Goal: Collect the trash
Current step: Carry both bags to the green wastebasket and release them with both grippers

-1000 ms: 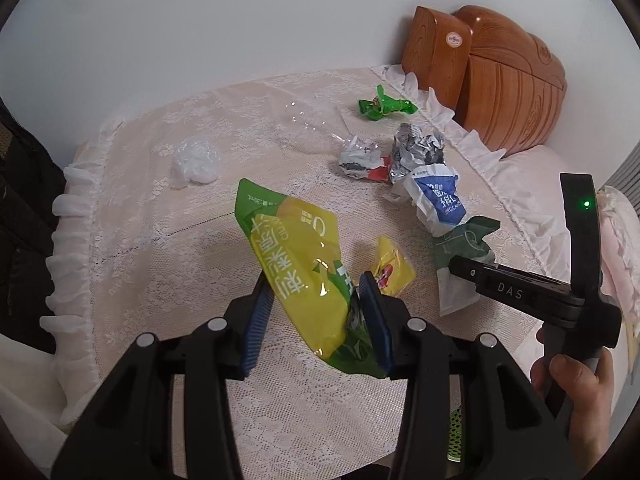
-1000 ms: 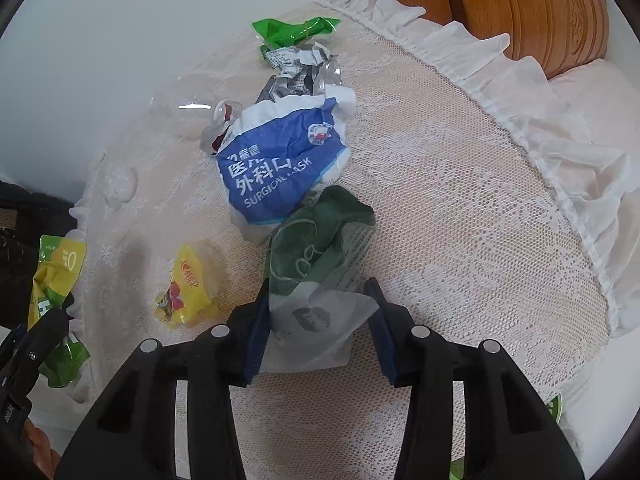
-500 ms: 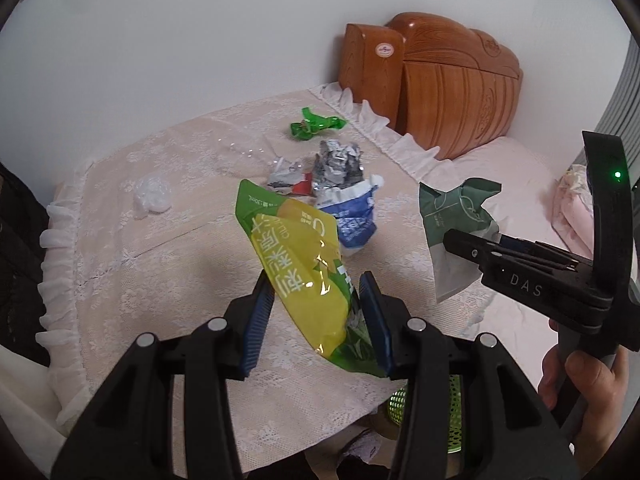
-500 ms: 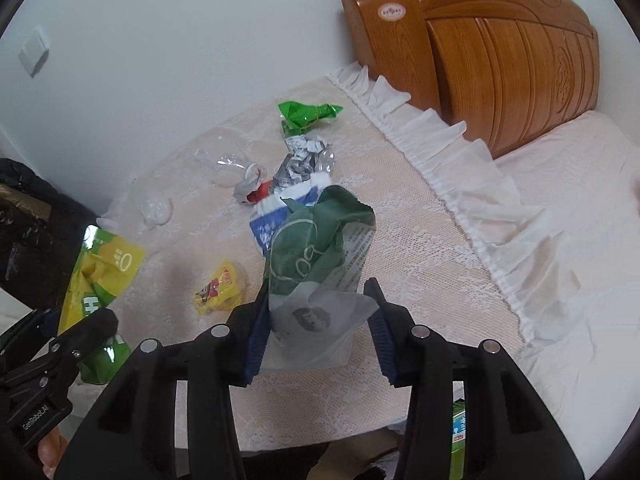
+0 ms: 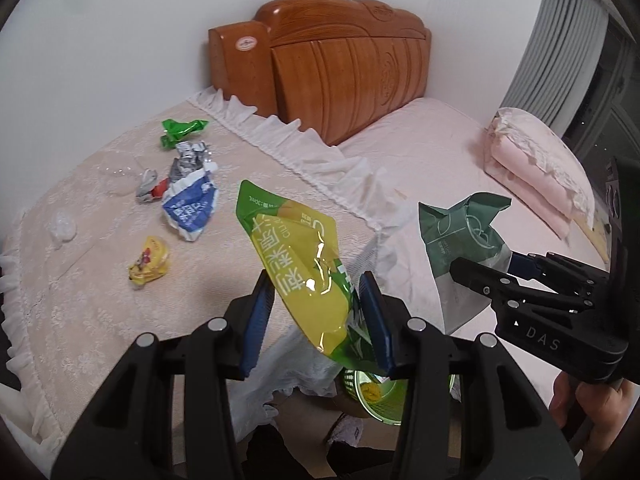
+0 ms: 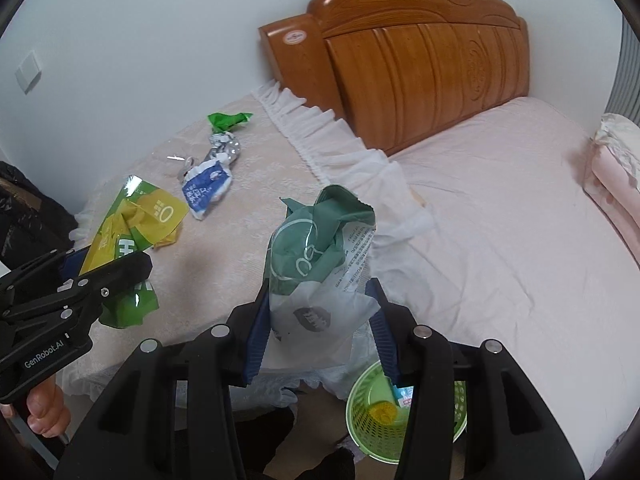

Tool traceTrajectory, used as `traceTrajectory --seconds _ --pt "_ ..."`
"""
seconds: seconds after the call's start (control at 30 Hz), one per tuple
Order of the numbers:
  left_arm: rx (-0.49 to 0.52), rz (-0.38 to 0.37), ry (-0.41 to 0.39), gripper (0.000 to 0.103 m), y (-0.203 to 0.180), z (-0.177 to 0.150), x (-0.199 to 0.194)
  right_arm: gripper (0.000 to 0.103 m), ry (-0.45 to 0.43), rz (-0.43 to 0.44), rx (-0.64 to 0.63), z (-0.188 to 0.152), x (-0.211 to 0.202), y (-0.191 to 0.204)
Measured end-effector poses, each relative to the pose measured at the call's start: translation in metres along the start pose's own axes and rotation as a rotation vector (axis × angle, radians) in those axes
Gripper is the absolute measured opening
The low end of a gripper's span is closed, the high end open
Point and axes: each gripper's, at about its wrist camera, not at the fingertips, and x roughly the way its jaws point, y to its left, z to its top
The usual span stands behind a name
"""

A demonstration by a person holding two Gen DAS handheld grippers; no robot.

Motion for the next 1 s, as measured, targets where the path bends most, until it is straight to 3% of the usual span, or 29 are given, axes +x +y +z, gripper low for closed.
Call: traceTrajectory --seconds 0.47,1.0 --pt "0.127 -0.081 0.086 0.043 -0.084 -0.025 0.025 0.047 -0.006 -0.071 0.106 -0.049 -0.028 -0.073" --pt "0.221 -0.163 0.389 0.043 -0.166 -0.119 0.17 0.048 0.136 -0.206 0.271 -0.135 -0.022 -0.156"
